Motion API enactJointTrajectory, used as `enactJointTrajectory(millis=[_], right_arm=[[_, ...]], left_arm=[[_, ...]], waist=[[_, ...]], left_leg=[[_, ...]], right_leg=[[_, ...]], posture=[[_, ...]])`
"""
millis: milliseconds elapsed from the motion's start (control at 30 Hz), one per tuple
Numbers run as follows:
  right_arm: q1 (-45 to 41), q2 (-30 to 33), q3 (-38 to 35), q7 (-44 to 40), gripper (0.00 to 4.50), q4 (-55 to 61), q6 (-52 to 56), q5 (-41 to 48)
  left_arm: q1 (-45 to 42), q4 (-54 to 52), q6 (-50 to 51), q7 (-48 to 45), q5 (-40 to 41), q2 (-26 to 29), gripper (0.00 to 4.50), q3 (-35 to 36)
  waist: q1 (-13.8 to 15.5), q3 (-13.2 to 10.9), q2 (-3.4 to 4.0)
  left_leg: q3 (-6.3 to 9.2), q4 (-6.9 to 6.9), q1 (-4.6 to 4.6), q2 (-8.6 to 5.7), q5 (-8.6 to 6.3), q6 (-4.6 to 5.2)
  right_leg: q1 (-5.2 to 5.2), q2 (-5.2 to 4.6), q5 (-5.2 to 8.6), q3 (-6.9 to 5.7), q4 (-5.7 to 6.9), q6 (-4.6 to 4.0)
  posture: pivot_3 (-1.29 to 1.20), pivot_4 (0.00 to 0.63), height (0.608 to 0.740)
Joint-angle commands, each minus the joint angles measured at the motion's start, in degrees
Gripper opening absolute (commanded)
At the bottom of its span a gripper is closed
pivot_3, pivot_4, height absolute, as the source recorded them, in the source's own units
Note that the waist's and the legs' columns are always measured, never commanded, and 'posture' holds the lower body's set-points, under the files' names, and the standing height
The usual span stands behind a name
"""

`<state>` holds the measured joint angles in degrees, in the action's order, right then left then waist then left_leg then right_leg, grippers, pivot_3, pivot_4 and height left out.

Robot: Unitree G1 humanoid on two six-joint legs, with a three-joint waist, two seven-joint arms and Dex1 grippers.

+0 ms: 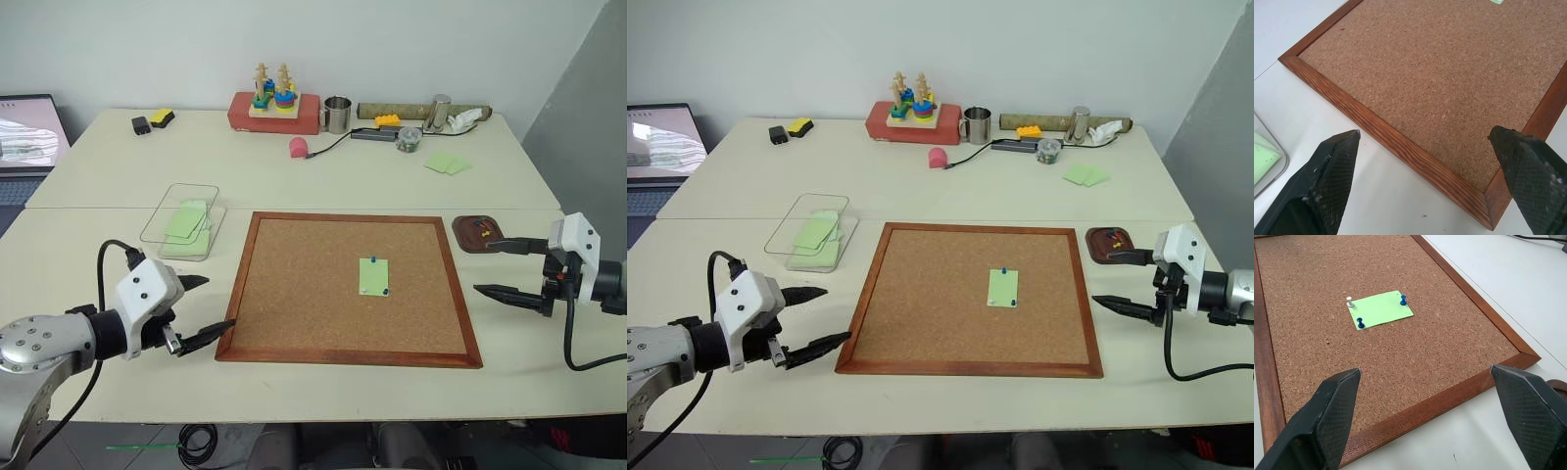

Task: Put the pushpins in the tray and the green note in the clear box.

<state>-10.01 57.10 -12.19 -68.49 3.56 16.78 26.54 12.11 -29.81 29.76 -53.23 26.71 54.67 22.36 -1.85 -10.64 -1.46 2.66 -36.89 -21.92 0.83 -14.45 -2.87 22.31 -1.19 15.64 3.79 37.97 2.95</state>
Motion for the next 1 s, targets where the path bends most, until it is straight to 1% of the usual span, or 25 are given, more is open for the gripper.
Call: enactJointTrajectory(millis=[33, 300, 533, 633, 700, 733, 800, 900, 1000], right_arm=[[0.30, 0.12, -2.26, 0.22, 4.43, 0.37, -1.23, -0.08], [1.03, -1.50, -4.20, 1.91, 4.43, 0.25, -2.63, -0.14], [2.35, -2.41, -5.50, 2.57, 4.43, -1.92, -6.67, -1.26], [2.07, -2.25, -6.02, 2.43, 4.43, -4.95, -8.21, -1.61], [1.00, -1.26, -7.07, 0.72, 4.43, -9.60, -9.13, -1.00], [0.46, -1.52, -6.97, 1.39, 4.43, -10.04, -8.78, -0.94], [0.02, -1.59, -6.92, 1.68, 4.43, -10.80, -8.44, -0.94], [0.74, -0.61, -6.93, -0.45, 4.43, -12.08, -8.91, -0.97], [0.91, -0.50, -5.98, -1.34, 4.43, -12.71, -10.24, -1.95]], left_arm=[[-0.76, -0.77, -0.94, -1.06, 0.20, 0.71, 4.50, 0.63], [-1.52, -0.75, 0.48, -0.98, -0.99, 1.06, 4.50, -0.48], [-1.82, -2.03, 1.12, 0.08, -1.65, 0.71, 4.50, -1.67], [-2.42, -2.03, 1.14, 0.54, -1.87, 0.74, 4.50, -2.53], [-3.34, -3.83, 2.35, 2.41, -3.06, 0.76, 4.50, -4.98], [-3.48, -2.56, 1.45, 2.09, -3.60, 0.81, 4.50, -5.09], [-4.04, -0.96, 0.73, 1.61, -3.31, 0.39, 4.50, -4.98], [-4.62, -1.41, 0.99, 1.07, -2.35, -0.24, 4.50, -5.90], [-5.53, -0.78, 1.63, 0.77, -0.26, -1.33, 4.50, -4.89]], waist=[[0.00, 0.00, 0.00], [0.00, 0.00, 0.00], [0.00, 0.00, 0.01], [-0.01, 0.00, 0.01], [0.00, 0.00, 0.01], [0.00, 0.00, 0.01], [-0.01, 0.00, 0.01], [-0.04, -0.01, 0.02], [-0.04, -0.01, 0.02]], left_leg=[[0.00, 0.00, 0.00, 0.00, 0.00, 0.00], [0.00, 0.00, 0.00, 0.00, 0.00, 0.00], [-0.01, 0.00, 0.00, -0.01, 0.00, 0.00], [-0.01, -0.01, 0.02, 0.00, 0.00, 0.00], [0.00, -0.02, 0.01, -0.01, 0.00, 0.00], [-0.01, -0.02, 0.01, -0.02, 0.00, 0.00], [-0.03, -0.04, 0.02, -0.02, 0.00, 0.00], [-0.01, -0.03, 0.04, -0.01, 0.00, 0.00], [-0.02, -0.01, 0.03, -0.01, 0.00, 0.00]], right_leg=[[0.00, 0.00, 0.00, 0.00, 0.00, 0.00], [0.00, 0.00, 0.00, 0.00, 0.00, 0.00], [-0.01, 0.00, -0.01, 0.02, 0.00, -0.02], [-0.01, 0.00, -0.02, 0.01, 0.02, -0.02], [-0.01, 0.00, -0.03, 0.01, 0.02, -0.05], [-0.02, 0.00, -0.05, 0.02, 0.02, -0.07], [-0.03, 0.00, -0.09, 0.03, 0.02, -0.11], [-0.02, 0.02, -0.08, 0.01, 0.05, -0.10], [-0.02, 0.02, -0.08, 0.02, 0.03, -0.12]], posture=[[0.00, 0.150, 0.740], [0.00, 0.150, 0.740], [0.00, 0.150, 0.740], [0.00, 0.150, 0.740], [0.00, 0.150, 0.740], [0.00, 0.150, 0.740], [0.00, 0.150, 0.740], [0.00, 0.150, 0.740], [0.00, 0.150, 0.740]])
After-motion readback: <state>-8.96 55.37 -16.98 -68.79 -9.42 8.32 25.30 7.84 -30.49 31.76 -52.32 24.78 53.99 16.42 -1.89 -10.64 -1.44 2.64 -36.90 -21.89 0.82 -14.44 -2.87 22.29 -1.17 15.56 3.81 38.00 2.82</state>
